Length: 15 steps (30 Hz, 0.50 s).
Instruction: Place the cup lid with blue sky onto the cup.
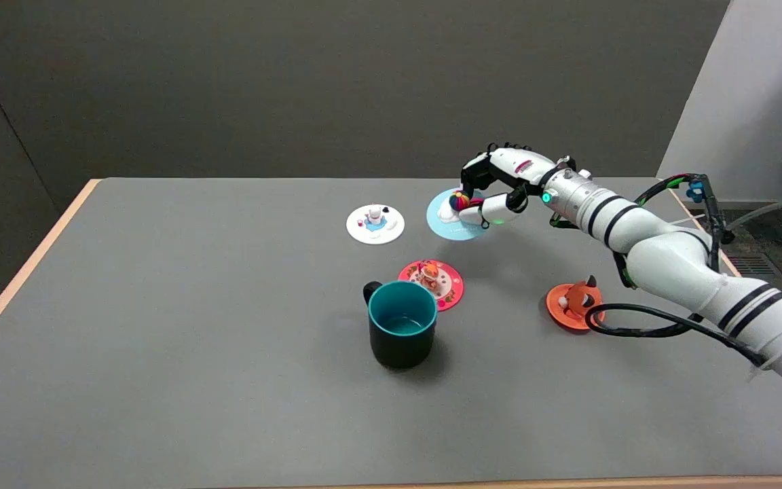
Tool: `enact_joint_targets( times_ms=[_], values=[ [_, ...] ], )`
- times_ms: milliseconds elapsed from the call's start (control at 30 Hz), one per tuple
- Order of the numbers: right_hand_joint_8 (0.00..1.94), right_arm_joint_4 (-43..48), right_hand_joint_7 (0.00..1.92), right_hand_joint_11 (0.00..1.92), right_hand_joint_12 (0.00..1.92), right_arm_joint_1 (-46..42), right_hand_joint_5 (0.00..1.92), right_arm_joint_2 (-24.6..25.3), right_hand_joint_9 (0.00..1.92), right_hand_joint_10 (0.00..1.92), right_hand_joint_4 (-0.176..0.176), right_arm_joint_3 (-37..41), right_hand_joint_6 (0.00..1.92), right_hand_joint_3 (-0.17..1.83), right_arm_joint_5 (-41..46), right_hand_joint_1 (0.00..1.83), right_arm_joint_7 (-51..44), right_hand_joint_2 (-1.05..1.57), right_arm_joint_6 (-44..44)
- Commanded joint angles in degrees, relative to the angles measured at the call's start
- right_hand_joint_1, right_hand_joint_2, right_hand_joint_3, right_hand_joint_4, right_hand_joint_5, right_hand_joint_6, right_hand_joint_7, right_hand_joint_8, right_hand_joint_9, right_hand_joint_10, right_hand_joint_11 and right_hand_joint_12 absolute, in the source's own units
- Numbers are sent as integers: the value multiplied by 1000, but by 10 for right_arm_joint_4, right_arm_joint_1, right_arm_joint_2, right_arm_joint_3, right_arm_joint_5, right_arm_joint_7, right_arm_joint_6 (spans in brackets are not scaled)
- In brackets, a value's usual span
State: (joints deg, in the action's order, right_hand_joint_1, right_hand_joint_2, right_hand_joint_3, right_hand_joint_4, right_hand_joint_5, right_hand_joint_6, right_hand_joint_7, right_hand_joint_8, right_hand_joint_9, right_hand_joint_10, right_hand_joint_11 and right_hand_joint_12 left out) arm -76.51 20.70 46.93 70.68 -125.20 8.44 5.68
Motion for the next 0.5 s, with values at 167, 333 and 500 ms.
enact_joint_targets(
  times_ms=[167, 333, 500],
  values=[
    [1311, -123, 427, 473, 512, -65, 826, -33, 493, 946, 130, 48, 1240, 209, 60, 976, 20, 1090, 16],
    [1316, -170, 432, 474, 517, -86, 837, -35, 498, 953, 129, 54, 1224, 217, 62, 981, 20, 1081, 27],
    [1316, -199, 440, 475, 526, -111, 839, -29, 504, 954, 129, 66, 1220, 219, 81, 982, 20, 1078, 31]
  ],
)
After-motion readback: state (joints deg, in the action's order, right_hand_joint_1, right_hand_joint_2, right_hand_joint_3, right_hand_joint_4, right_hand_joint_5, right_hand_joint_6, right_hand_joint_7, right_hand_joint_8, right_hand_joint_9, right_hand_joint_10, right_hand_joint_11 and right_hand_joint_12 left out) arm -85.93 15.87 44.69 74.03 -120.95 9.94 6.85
